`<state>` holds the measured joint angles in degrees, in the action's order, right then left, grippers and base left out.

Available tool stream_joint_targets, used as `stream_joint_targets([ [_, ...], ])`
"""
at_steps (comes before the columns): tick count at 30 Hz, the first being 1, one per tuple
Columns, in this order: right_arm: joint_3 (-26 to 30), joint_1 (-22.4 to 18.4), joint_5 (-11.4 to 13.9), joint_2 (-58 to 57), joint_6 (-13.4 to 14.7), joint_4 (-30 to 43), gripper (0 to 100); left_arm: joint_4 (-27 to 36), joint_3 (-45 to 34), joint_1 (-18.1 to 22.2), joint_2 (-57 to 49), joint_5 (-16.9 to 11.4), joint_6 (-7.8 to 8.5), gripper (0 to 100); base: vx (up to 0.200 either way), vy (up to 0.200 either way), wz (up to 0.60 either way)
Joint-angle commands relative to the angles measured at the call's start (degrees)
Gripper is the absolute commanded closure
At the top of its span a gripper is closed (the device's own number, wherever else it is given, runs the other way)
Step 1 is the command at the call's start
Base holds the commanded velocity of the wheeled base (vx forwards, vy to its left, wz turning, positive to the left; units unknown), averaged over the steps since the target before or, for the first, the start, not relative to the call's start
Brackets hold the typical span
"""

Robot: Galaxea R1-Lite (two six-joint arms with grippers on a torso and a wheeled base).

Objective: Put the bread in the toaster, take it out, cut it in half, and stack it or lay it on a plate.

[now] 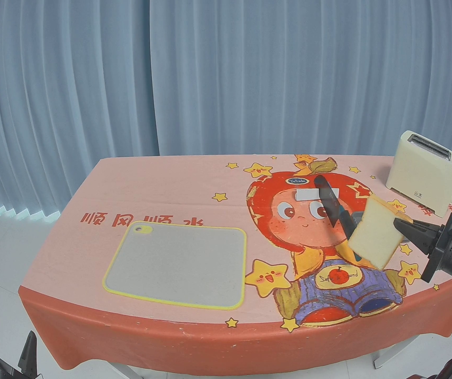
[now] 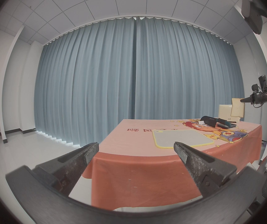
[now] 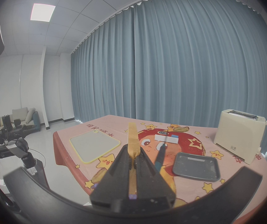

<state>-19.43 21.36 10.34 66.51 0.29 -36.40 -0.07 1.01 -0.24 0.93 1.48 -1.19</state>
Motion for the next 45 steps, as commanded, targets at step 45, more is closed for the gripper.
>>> stream_joint_targets([
  [45,-2.28,12.22,-5.42,5.12,13.86,-0.16,100,-0.01,-1.01,-0.02,-0.31,-0.24,0.32,0,0.000,0.049,0.00],
])
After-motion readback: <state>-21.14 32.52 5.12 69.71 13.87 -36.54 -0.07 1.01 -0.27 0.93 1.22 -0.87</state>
